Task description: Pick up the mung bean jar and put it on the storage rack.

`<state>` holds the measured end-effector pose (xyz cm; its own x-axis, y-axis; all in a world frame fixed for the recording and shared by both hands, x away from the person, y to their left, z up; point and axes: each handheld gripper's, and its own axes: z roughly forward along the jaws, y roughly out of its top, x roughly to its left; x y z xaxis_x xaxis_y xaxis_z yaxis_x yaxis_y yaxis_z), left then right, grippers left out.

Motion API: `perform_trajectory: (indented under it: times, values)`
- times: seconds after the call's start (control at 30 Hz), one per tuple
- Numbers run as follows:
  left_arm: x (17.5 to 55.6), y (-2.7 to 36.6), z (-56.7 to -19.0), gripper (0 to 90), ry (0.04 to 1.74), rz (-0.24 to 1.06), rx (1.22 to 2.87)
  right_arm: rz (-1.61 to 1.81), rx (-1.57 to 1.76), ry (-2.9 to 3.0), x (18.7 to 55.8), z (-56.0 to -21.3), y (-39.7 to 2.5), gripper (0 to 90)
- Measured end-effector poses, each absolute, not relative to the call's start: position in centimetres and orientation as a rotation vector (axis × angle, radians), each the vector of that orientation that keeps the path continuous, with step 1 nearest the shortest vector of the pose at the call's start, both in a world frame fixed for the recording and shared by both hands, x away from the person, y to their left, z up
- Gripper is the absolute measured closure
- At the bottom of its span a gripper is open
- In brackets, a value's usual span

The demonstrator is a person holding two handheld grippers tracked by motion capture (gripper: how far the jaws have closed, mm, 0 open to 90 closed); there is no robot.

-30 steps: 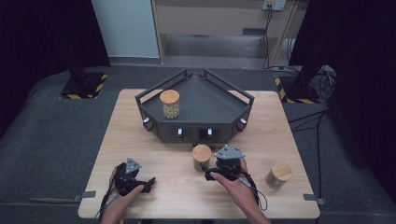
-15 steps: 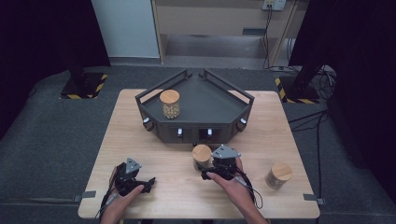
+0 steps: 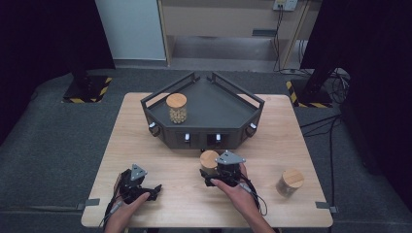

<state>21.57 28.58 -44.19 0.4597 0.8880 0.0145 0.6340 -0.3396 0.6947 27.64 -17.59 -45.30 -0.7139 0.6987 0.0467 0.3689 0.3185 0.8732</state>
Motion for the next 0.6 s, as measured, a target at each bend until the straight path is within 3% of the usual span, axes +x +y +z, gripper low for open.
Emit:
perform_trajectory:
  times: [0.6]
  values:
    - [21.6,28.6,-44.2,0.0,1.262,0.529,2.089,1.376,0.98,2.194,27.8,-46.6,-16.5,16.2]
